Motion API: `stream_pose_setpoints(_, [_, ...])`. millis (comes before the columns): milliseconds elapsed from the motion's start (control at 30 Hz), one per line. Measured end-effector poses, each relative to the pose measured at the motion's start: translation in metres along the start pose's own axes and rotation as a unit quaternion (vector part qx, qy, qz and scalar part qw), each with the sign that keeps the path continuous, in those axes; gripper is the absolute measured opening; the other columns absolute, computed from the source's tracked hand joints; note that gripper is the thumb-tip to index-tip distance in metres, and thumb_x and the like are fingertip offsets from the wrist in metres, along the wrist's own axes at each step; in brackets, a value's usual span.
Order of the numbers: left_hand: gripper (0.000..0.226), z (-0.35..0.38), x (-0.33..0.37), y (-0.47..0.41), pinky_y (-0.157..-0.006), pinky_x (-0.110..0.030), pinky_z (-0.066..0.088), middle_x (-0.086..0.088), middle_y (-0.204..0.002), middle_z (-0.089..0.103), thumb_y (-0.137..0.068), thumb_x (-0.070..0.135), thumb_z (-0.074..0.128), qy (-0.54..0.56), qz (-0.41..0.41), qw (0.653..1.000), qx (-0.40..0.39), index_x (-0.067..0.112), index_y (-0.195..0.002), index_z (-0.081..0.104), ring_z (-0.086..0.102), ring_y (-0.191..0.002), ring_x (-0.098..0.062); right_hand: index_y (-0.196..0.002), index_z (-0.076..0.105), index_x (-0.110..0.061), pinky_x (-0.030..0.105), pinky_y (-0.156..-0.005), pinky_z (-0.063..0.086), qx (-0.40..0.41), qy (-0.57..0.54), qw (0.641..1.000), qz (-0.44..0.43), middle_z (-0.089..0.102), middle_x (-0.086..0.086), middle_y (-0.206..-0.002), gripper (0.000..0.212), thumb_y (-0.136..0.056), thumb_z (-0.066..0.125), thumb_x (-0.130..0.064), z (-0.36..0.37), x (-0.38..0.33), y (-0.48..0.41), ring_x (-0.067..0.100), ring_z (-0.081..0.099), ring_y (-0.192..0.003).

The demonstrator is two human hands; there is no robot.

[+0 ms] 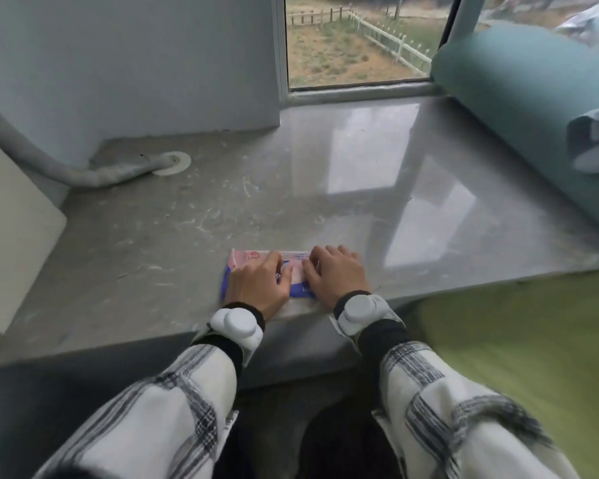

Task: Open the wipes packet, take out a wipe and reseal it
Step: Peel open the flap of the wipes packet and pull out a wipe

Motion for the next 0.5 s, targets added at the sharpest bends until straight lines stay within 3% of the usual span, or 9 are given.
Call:
stream_pose_setpoints(100, [0.026,0.003,0.0013,0.0009,-0.059,-0.039,0.047,-0.013,-0.066,0.063,-0.085,0.036,0.049,-0.009,0.005,1.0,0.005,0.014,-0.072,0.055,0.058,-0.065,-0.034,-0.086,0.056,-0.017,0.041,-0.084,0.035,-0.001,-0.006,1.0,0.005,0.065,0.006,-0.093,0.022,-0.089,0.045,-0.036,-0.0029,-0.0008,-0.0001,0.03,0.052,-0.093])
stream_pose_setpoints(200, [0.027,0.0008,0.0012,-0.0005,-0.076,-0.054,0.049,-0.014,-0.067,0.063,-0.085,0.037,0.046,-0.008,0.003,1.0,0.004,0.015,-0.073,0.055,0.058,-0.069,-0.035,-0.086,0.056,-0.015,0.041,-0.084,0.035,0.001,-0.004,1.0,0.011,0.066,0.007,-0.093,0.022,-0.089,0.045,-0.034,-0.0062,-0.0029,-0.0018,0.03,0.052,-0.092])
stream_pose_setpoints(367, [0.024,-0.0035,-0.0023,0.002,-0.062,-0.04,0.045,-0.016,-0.075,0.065,-0.091,0.032,0.05,0.011,-0.005,1.0,-0.001,0.011,-0.082,0.057,0.058,-0.073,-0.035,-0.081,0.056,-0.016,0.041,-0.084,0.037,0.006,-0.012,1.0,0.007,0.066,0.007,-0.09,0.023,-0.087,0.047,-0.036,-0.0092,-0.0062,-0.001,0.031,0.053,-0.091])
stream_pose_setpoints(500, [0.028,-0.0015,-0.004,0.0048,-0.062,-0.038,0.045,-0.011,-0.074,0.066,-0.093,0.038,0.046,0.012,0.016,1.0,-0.02,0.015,-0.082,0.057,0.058,-0.073,-0.032,-0.079,0.054,-0.018,0.04,-0.084,0.037,-0.002,-0.014,1.0,-0.016,0.065,0.005,-0.087,0.023,-0.086,0.049,-0.04,-0.0091,-0.0103,0.0016,0.028,0.053,-0.09])
Point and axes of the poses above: each hand's wrist, its own y-axis away from the middle knuckle, its own z-axis out of the palm, x = y × z, the point moved 10 cm from there along -y, towards the middle knuckle
